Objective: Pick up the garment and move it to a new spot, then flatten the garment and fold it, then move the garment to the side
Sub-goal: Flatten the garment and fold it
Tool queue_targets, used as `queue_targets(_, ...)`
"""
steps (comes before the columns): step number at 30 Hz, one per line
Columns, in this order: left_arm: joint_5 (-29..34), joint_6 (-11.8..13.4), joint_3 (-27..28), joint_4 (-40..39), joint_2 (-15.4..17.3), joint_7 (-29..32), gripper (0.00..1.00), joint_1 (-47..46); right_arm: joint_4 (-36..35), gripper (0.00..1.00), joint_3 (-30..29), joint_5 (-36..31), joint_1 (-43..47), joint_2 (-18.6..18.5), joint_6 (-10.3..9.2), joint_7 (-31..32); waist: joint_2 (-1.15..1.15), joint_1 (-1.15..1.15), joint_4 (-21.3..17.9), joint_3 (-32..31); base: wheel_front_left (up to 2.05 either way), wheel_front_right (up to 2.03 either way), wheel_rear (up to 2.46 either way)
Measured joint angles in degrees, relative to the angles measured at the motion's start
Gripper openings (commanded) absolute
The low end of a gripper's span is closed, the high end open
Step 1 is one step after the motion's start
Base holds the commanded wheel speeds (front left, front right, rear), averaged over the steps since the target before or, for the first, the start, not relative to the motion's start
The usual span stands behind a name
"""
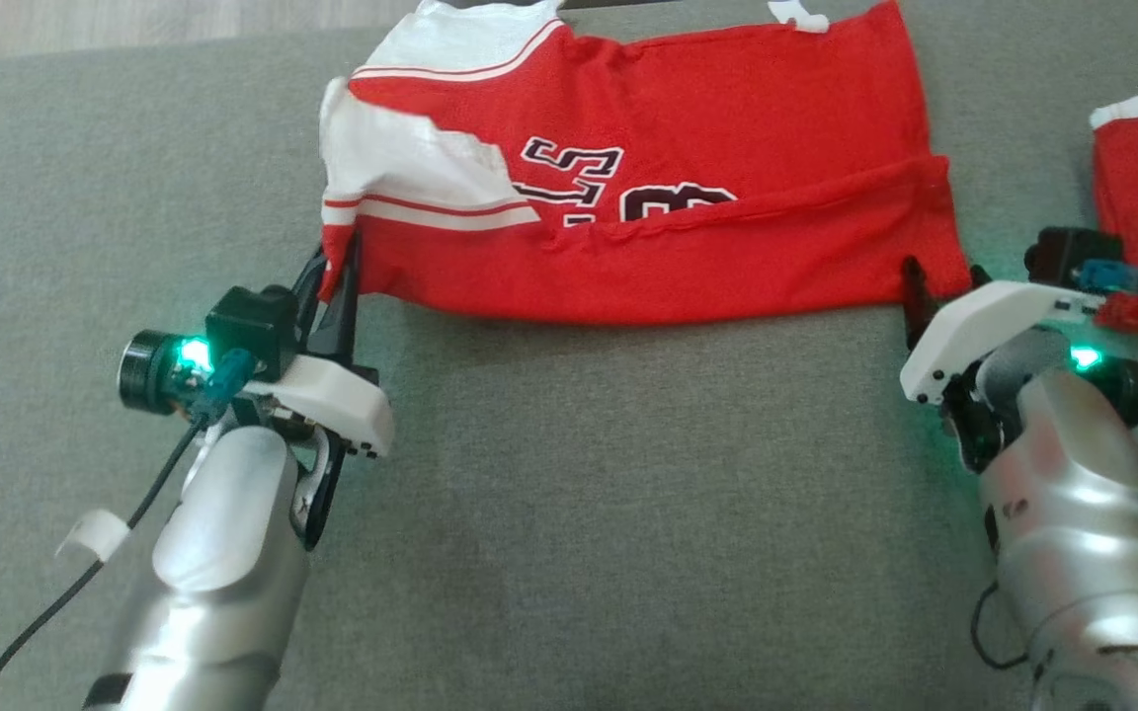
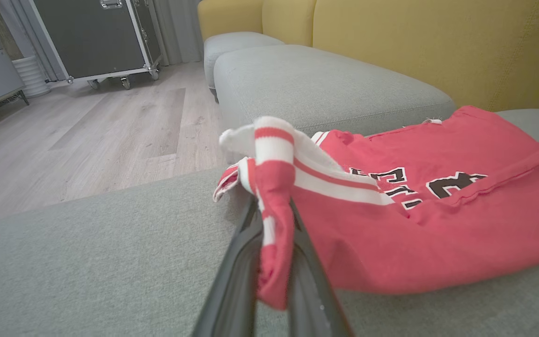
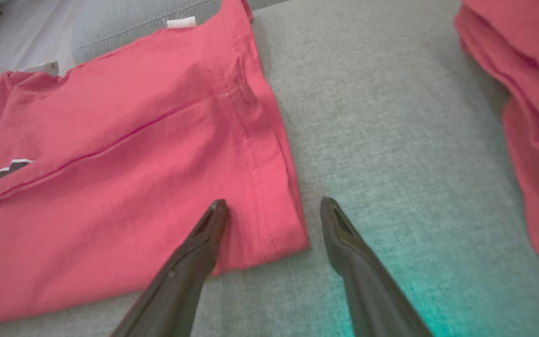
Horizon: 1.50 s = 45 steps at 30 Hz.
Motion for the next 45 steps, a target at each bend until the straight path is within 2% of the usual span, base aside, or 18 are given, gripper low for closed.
queue_targets(1,0.0,0.0,-0.1,-0.1,-0.1,0.0,0.0,0.0,0.9,1.0,-0.4,-1.4,-0.8,-0.1,0.01,0.0,0.0,0.0,0.3,0.1,0.0,0.0,0.0)
queue_targets(2,0.0,0.0,-0.1,-0.2,-0.1,0.0,0.0,0.0,1.8,0.82,-0.7,-2.8,-1.6,-0.2,0.01,0.0,0.0,0.0,0.5,0.2,0.0,0.0,0.0)
queue_targets(3,0.0,0.0,-0.2,-0.2,-0.1,0.1,0.0,0.0,2.4,0.34,-1.1,-4.4,-2.3,-0.2,0.01,0.0,0.0,0.0,0.6,0.2,0.0,0.0,0.0)
queue_targets(4,0.0,0.0,-0.2,-0.2,-0.1,0.5,0.0,0.0,2.9,0.0,-1.5,-6.0,-2.8,-0.2,0.01,-0.1,0.0,0.0,0.7,0.2,0.0,0.0,0.0)
queue_targets(10,-0.6,0.1,-0.1,1.0,0.3,1.4,0.0,0.6,4.7,0.0,-3.9,-11.9,-3.1,-0.1,0.01,-1.8,0.0,0.0,0.3,-1.1,0.0,0.0,0.0)
queue_targets(14,-1.6,0.0,-0.1,2.7,0.3,2.0,0.0,2.4,5.5,0.0,-4.1,-13.5,-3.1,-0.1,0.01,-3.7,0.0,0.0,-0.3,-3.0,0.0,0.0,0.0)
queue_targets(19,-3.1,-0.4,0.0,4.4,0.8,3.5,0.0,6.0,6.7,0.0,-3.5,-13.3,-1.9,-0.1,0.01,-5.7,0.0,-0.01,-1.2,-6.2,0.0,0.0,0.0)
queue_targets(27,-4.2,-0.4,0.0,3.6,2.6,5.0,0.0,12.1,9.3,0.0,0.7,-9.7,0.6,0.1,0.01,-7.1,0.0,-0.02,-3.3,-11.5,0.0,0.0,0.0)
queue_targets(35,-6.3,0.0,0.1,-3.4,4.0,9.2,0.0,21.8,9.9,0.0,3.8,-6.2,6.7,0.1,0.01,-6.6,0.0,-0.02,-5.5,-16.0,0.0,0.0,0.0)
queue_targets(42,-6.8,1.7,-0.1,-11.6,4.8,13.8,0.0,27.4,5.8,0.0,5.6,-2.6,11.5,0.1,0.01,-6.6,0.0,-0.01,-6.0,-16.9,0.0,0.0,0.0)
queue_targets(43,-6.8,1.7,-0.1,-12.2,4.9,14.1,0.0,27.7,5.0,0.33,5.9,-2.1,11.9,0.1,0.01,-6.6,0.0,-0.01,-6.0,-16.9,0.0,0.0,0.0)
queue_targets(44,-7.0,1.9,-0.1,-12.8,4.9,14.6,0.21,27.9,4.1,1.0,6.4,-2.1,12.2,0.1,0.01,-6.7,0.0,-0.01,-6.1,-16.8,0.0,0.0,0.0)
queue_targets(45,-7.3,2.6,-0.1,-13.3,4.9,14.9,0.62,27.9,3.2,1.0,6.7,-2.0,12.5,0.1,0.01,-6.7,0.0,-0.01,-6.1,-16.7,0.0,0.0,0.0)
